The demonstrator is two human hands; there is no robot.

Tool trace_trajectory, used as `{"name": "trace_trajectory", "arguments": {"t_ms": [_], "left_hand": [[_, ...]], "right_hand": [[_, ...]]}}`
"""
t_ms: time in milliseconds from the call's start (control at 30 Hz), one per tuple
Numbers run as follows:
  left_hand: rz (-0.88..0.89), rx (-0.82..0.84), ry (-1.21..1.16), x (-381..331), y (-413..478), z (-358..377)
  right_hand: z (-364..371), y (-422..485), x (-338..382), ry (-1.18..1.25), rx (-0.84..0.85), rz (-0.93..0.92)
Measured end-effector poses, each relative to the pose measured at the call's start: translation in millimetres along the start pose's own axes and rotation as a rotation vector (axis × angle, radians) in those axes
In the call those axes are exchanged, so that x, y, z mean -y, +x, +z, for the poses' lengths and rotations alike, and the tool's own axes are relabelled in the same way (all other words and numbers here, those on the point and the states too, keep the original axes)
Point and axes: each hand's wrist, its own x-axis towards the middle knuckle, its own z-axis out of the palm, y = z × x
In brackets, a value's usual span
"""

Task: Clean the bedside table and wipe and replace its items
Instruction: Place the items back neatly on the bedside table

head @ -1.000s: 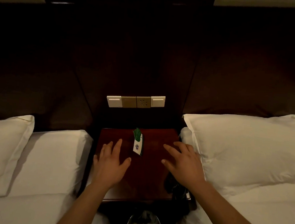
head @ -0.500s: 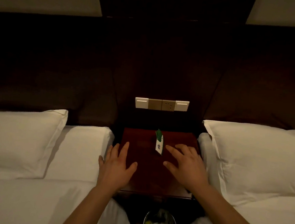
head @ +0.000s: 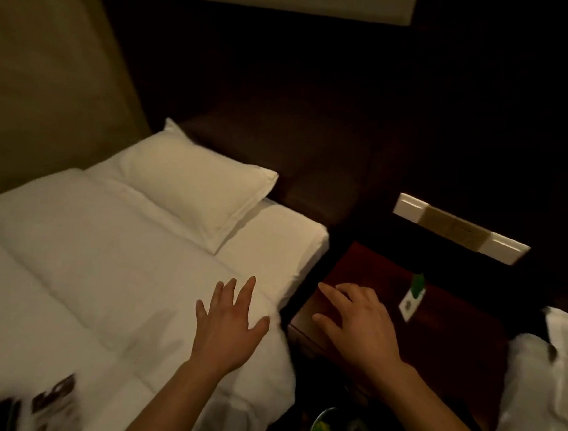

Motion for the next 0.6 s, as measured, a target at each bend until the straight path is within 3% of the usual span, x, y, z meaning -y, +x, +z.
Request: {"name": "trace_trajectory", "arguments": {"t_ms": [267,600], "left_hand": [[-0.322,-0.057,-0.005,79,-84,-2],[-0.553,-0.141,-0.084,201,-143,-21]], "right_hand": [[37,-1,87,0.077,0.117,-0.298],[78,14,229,0.106,0.202,-0.557]]}}
